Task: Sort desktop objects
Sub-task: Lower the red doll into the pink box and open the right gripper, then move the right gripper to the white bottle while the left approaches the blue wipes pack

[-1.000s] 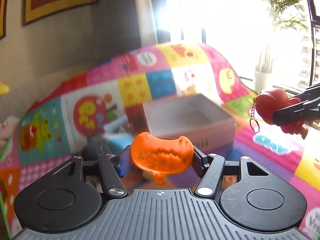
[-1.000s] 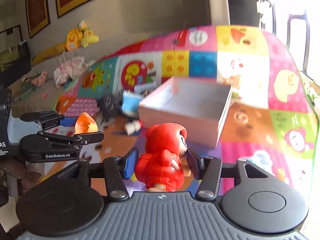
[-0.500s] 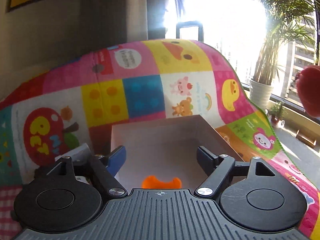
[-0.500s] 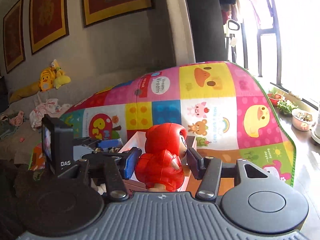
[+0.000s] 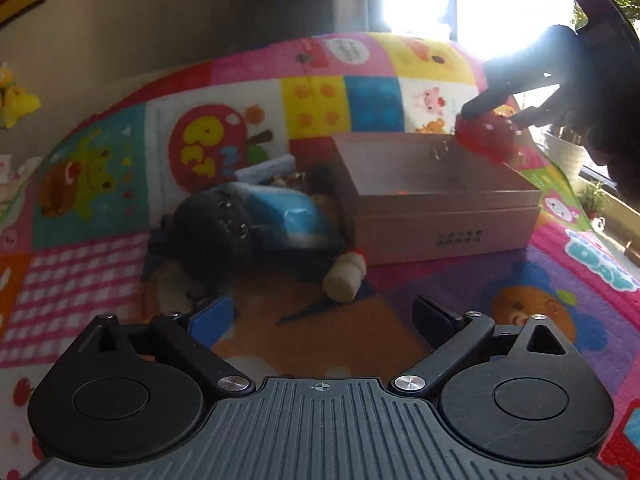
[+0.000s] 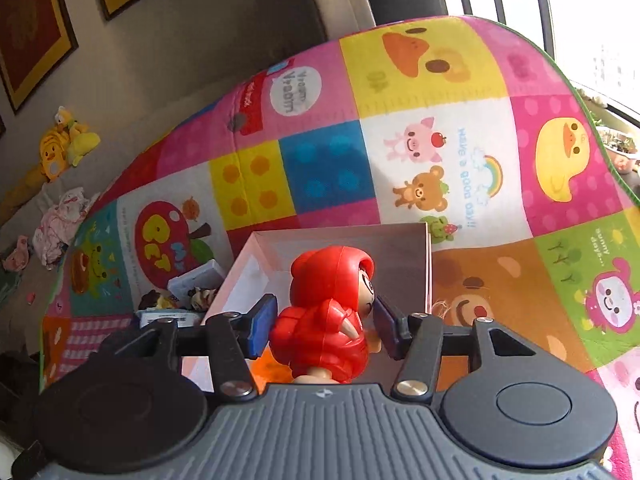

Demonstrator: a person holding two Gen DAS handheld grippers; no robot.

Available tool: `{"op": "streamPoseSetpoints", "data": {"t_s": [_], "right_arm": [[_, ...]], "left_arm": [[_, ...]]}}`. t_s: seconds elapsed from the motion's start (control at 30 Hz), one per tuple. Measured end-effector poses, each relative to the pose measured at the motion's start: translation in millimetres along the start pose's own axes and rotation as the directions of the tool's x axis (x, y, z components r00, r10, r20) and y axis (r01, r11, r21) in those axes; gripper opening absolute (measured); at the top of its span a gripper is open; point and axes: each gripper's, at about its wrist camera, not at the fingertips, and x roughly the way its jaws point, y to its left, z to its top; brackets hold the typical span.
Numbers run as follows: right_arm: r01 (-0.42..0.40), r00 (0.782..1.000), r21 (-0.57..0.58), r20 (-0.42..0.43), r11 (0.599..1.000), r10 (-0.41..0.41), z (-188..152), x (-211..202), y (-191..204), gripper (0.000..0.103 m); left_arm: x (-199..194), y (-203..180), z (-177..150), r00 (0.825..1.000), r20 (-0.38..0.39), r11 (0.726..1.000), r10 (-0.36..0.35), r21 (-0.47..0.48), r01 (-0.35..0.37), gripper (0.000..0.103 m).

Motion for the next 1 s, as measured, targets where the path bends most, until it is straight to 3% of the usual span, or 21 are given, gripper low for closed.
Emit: {"op": "streamPoseSetpoints", "data": {"t_s": [0.17, 0.3, 0.5, 0.63, 0.77, 0.8, 0.83, 1.0], "right_arm": [[0.043, 0.998, -0.046, 0.057, 0.998, -0.04, -13, -14, 7, 0.053], [0.031, 0.994, -0.242, 0.109, 0.97, -0.004, -49, -38, 44, 0.053], [-0.078, 0.997, -0.479, -0.018, 0.874, 0.079, -125, -18, 115, 0.053], [-0.117, 0.992, -0.454, -0.09, 0.884, 0.086, -134, 15, 140, 0.053], [-0.078, 0.994, -0.425, -0.102, 0.902, 0.038, -130, 46, 149, 0.053], [-0.071, 0.994, -0.423, -0.108, 0.903, 0.028, -131, 51, 149, 0.043], [-0.081, 0.992, -0.414, -0.124, 0.907, 0.032, -132, 54, 148, 0.037], [-0.093, 0.993, -0.411, -0.105, 0.907, 0.054, -143, 25, 133, 0.033]], "left_arm": [[-3, 28, -16, 0.994, -0.011, 0.993, 0.107, -0.055, -0.107, 0.1], [0, 50, -26, 0.99, -0.01, 0.967, 0.142, -0.212, -0.141, 0.101], [-9, 70, -33, 0.985, 0.018, 0.925, 0.169, -0.347, -0.152, 0.101], [-11, 75, -35, 0.985, 0.032, 0.913, 0.168, -0.383, -0.143, 0.101], [-10, 76, -35, 0.986, 0.027, 0.908, 0.164, -0.394, -0.14, 0.101], [-10, 76, -35, 0.986, 0.026, 0.908, 0.163, -0.395, -0.139, 0.101], [-10, 76, -35, 0.987, 0.024, 0.908, 0.162, -0.396, -0.139, 0.101], [-8, 78, -36, 0.987, 0.014, 0.904, 0.158, -0.405, -0.139, 0.101]]}}
